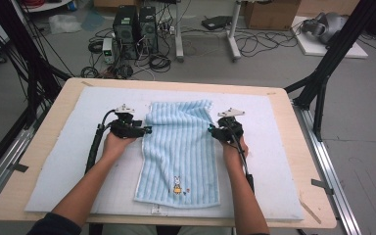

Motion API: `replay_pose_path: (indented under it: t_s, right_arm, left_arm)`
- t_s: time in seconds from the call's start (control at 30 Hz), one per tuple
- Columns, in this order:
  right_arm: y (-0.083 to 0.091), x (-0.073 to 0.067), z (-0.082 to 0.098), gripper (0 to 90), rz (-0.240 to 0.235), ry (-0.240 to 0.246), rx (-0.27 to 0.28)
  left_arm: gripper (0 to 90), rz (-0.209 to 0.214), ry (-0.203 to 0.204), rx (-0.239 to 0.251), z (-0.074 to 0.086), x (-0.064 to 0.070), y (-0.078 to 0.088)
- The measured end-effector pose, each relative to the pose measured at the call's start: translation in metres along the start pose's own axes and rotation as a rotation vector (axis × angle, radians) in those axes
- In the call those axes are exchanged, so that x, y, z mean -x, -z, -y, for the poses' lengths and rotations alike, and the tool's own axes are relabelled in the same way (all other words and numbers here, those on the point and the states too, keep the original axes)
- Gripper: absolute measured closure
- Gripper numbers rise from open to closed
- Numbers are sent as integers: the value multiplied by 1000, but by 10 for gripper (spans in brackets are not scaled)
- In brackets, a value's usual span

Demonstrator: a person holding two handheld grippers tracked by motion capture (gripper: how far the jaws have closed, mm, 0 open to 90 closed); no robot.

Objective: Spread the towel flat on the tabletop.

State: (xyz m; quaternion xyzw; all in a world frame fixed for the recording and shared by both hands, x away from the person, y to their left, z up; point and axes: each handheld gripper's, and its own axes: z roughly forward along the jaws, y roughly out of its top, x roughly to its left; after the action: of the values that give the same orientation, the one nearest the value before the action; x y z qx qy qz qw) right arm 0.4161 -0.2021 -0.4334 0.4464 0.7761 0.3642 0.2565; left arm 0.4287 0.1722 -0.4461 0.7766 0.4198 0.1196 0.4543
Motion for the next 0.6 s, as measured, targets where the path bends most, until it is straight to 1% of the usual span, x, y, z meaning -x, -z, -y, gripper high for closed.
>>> replay_pose_path:
  t_s: [0.03, 0.13, 0.17, 0.2, 0.23, 0.33, 0.4, 0.43, 0.47, 0.5, 0.53, 0.57, 0.6]
  right_arm:
    - [3, -1, 2, 510, -24, -1, -2]
    - [11, -4, 7, 491, -89, 17, -13]
    - [13, -6, 8, 469, -101, 17, -21]
    - [14, -7, 9, 448, -113, 15, -43]
    - [15, -9, 9, 444, -128, 11, -60]
    - [16, -15, 9, 435, -146, 29, -81]
    - [15, -19, 8, 434, -146, 47, -94]
    - [14, -21, 9, 441, -149, 56, -103]
    - [13, -22, 9, 447, -147, 62, -113]
    - [11, -23, 10, 462, -132, 73, -135]
    - [8, -23, 11, 484, -135, 79, -144]
    - [6, -24, 11, 511, -141, 74, -153]
    - [6, -23, 11, 574, -154, 62, -147]
  left_arm:
    - [414, 5, -9, 2, 1, 2, 2]
    - [414, 36, -24, -10, 3, 10, 2]
    - [414, 45, -25, -15, 5, 13, 2]
    - [415, 51, -40, -28, 5, 15, 1]
    - [416, 57, -47, -38, 6, 17, 0]
    - [416, 61, -76, -64, 7, 24, -4]
    - [426, 43, -115, -74, 7, 28, -4]
    - [466, 45, -130, -75, 7, 30, -5]
    - [554, 35, -172, -80, 7, 32, -5]
    - [635, 27, -196, -84, 7, 33, -4]
    - [724, 41, -198, -89, 7, 33, -4]
    - [787, 38, -196, -87, 7, 32, -4]
    - [813, 36, -193, -83, 7, 32, -4]
